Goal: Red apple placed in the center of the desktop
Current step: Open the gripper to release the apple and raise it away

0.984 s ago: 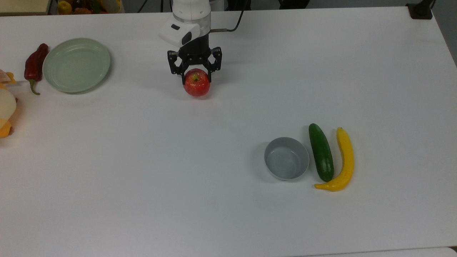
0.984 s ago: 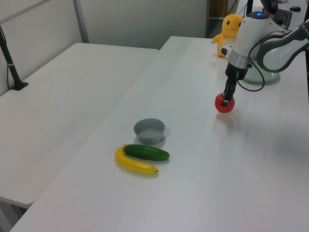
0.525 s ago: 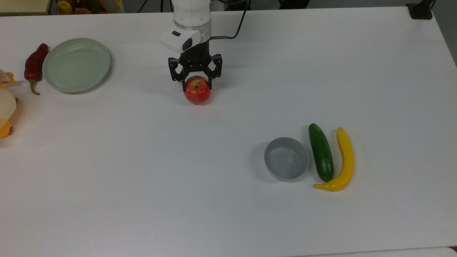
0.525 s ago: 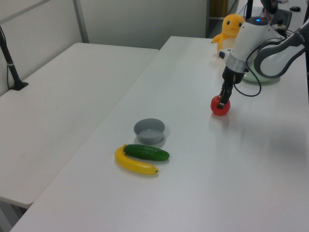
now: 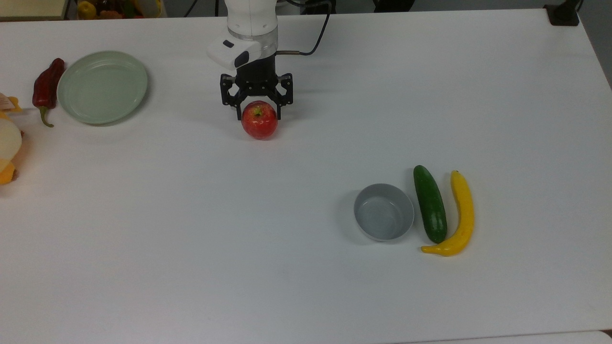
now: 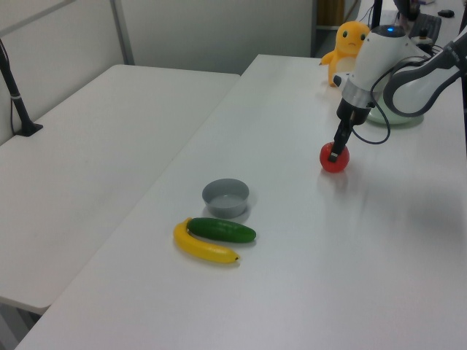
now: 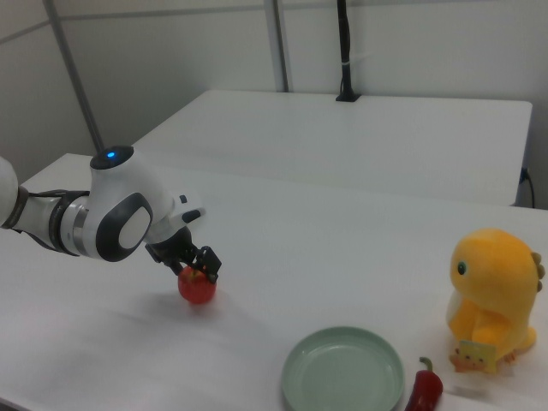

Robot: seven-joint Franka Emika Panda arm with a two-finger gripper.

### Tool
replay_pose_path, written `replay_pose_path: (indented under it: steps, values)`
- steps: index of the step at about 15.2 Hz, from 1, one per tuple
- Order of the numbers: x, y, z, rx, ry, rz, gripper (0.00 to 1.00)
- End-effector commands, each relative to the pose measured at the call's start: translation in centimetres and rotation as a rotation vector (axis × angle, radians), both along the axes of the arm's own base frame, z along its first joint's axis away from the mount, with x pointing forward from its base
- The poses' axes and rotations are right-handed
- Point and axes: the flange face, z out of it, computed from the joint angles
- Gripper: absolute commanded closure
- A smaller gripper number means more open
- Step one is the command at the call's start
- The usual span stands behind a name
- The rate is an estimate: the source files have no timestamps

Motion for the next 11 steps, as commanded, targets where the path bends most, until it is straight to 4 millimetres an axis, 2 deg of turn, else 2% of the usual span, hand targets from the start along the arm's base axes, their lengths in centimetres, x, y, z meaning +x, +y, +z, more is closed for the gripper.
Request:
replay_pose_path:
  steps: [1, 3, 5, 7, 9, 11]
  values:
    - [-0.2, 0.1, 0.5, 0.019, 0.002, -0.038, 0.0]
    - [0.4, 0.1, 2.2, 0.019, 0.013, -0.048, 0.0]
    - [1.2, 0.1, 5.3, 0.018, 0.029, -0.058, 0.0]
    - [2.5, 0.3, 9.7, 0.019, 0.041, -0.075, 0.0]
    - [4.1, 0.4, 15.3, 0.026, 0.051, -0.115, 0.0]
    - [4.2, 0.4, 20.4, 0.026, 0.101, -0.137, 0.0]
